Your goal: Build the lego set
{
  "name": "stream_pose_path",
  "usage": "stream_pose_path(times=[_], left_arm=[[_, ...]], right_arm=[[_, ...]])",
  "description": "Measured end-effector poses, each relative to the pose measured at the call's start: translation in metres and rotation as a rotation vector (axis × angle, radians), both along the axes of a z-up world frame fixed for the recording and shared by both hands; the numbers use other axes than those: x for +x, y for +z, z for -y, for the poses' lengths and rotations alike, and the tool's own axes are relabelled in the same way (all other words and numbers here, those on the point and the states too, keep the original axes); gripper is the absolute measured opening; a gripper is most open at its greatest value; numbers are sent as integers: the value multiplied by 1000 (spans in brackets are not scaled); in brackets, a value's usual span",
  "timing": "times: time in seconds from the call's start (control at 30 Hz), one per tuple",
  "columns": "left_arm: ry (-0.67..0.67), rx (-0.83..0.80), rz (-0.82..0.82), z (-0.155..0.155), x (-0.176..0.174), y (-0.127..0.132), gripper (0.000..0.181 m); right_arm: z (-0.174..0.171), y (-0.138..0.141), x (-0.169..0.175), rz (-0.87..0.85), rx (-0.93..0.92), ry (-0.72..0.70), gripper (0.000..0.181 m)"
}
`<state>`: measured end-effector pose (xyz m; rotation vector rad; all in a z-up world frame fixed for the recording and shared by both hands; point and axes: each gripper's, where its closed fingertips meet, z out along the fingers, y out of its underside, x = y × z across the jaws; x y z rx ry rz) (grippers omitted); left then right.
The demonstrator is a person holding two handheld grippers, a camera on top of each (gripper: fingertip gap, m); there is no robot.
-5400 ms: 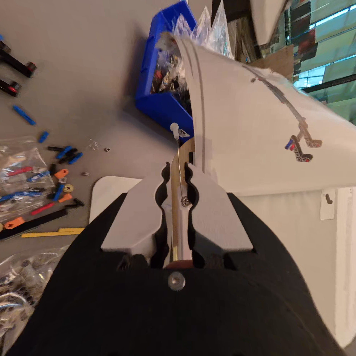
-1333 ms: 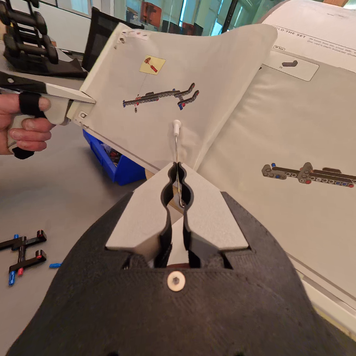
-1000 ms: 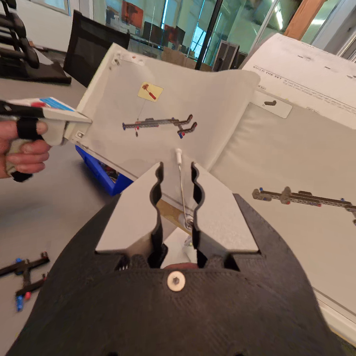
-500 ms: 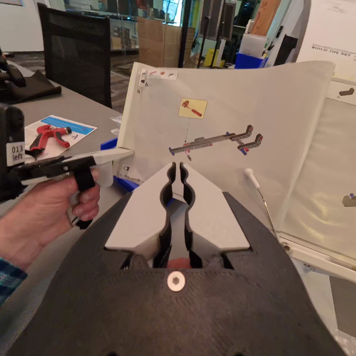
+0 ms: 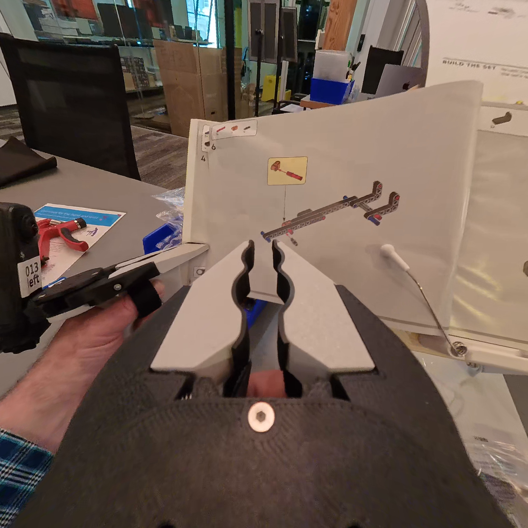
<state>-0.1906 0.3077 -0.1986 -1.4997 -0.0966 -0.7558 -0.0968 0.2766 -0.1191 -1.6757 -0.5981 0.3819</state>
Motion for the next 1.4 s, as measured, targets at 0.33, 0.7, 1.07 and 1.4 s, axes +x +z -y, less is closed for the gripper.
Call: stream_pose_path(times=[0.33,0.7,1.07,1.4], left_arm=[[-5,7,-7,1,-1,1,0],[-5,20,-16,2,-4,7,0],[-2,21,-22,3,-5,9,0],[70,115,-139,13,-7,25,0]], right_arm=[[2,-8,-2,5,-21,-3,10],[5,-13,1,13,-28,-1,10],[7,-22,9,11,-47,-9,10],[9,-14,11,-6,-35,-7,10]])
